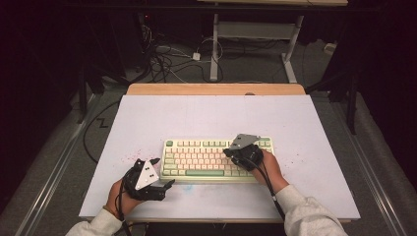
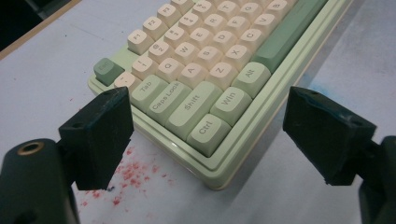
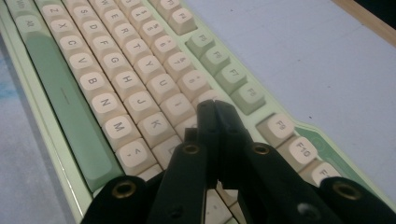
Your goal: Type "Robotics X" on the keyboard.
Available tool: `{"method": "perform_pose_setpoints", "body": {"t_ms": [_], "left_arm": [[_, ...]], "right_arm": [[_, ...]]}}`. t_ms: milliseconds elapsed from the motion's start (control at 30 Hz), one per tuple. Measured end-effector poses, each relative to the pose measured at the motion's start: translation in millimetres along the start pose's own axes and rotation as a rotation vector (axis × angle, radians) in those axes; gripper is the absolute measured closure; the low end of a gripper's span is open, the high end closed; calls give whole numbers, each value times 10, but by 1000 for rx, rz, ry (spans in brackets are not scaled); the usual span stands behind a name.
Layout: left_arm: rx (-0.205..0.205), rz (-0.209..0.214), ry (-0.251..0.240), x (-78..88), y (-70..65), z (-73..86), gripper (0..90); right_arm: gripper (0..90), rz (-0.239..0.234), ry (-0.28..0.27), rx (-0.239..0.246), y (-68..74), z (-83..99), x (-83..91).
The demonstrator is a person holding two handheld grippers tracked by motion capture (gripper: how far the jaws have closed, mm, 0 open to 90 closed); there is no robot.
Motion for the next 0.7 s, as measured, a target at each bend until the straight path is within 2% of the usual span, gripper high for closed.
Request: {"method": "perform_pose_setpoints", "body": {"t_ms": [333,400,433,567,600,633,700], "left_arm": [[-8,8,14,-12,-7,13,156],[-8,12,15,-15,-9,15,156],[-15,9,15,-15,-4,13,156],[-22,17,22,-18,-23,5,156],[-20,20,20,-14,-26,2,156],[-16,20,15,-10,-23,1,156],[-10,14,12,1,-10,4,156]], "right_arm": [[900,0,16,30,80,-40,-94],[900,6,25,35,89,-39,-118],[900,-1,50,39,105,-25,-135],[900,3,58,44,111,-24,-117],[900,-1,29,25,94,-37,-77],[900,-1,29,25,94,-37,-77],[900,-1,-8,-6,56,-56,-15]]}}
Point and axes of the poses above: each handheld gripper's, and its own axes: x roughly backward along the jaws, z roughly out of its underside, y roughly to its left, the point moved 6 cm from there along -x, roughly forward along the jaws, and after that the axes turned 13 degrees about z, right-handed, at the moved point
